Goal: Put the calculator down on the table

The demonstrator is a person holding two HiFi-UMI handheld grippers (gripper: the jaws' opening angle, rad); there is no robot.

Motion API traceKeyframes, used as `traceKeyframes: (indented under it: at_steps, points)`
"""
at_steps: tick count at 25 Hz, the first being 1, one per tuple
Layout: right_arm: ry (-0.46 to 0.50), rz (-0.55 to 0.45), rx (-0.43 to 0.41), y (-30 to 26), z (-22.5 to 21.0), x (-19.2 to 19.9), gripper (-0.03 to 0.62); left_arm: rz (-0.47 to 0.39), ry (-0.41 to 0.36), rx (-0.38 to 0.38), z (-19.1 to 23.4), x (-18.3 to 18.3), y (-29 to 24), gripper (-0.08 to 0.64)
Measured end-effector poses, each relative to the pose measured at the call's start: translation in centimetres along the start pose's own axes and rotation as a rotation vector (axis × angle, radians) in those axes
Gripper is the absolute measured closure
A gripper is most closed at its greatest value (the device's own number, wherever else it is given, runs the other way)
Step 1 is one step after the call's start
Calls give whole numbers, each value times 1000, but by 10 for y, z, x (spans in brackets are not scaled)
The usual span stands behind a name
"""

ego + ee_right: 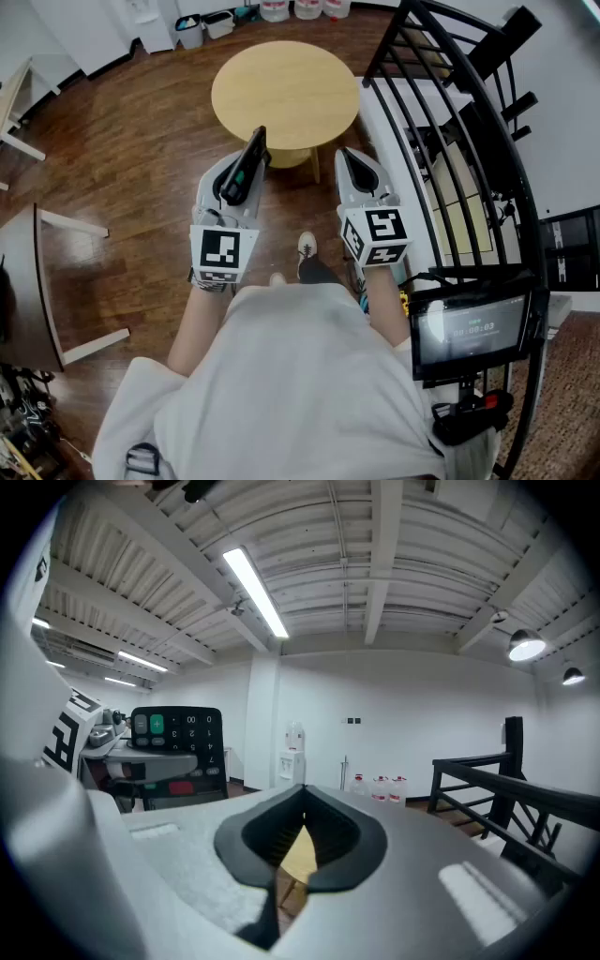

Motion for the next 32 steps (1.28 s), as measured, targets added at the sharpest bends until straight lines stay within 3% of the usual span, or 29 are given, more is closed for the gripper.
traceKeyframes:
  at_steps: [10, 21, 28, 32]
  points:
    - [-25, 12, 29, -20, -12, 1, 591, 31, 3, 17, 15, 5, -18, 468]
    - [-52, 14, 2, -106, -97, 2, 591, 44, -7, 11, 36, 1, -134, 468]
    - [-41, 17, -12, -127, -94, -11, 591, 20, 4, 11, 59, -6, -150, 468]
    - [-22, 11, -8, -150, -122, -20, 591, 13, -2, 19, 63, -15, -187, 468]
Point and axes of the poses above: the fingertips, and each gripper's own axes: y backward along the fingers, z to its left, x out of its underside, the point moved 9 cm from there along y, backward along the fingers, and after that the axes turned 2 degrees about x, right-handed, at the moved point
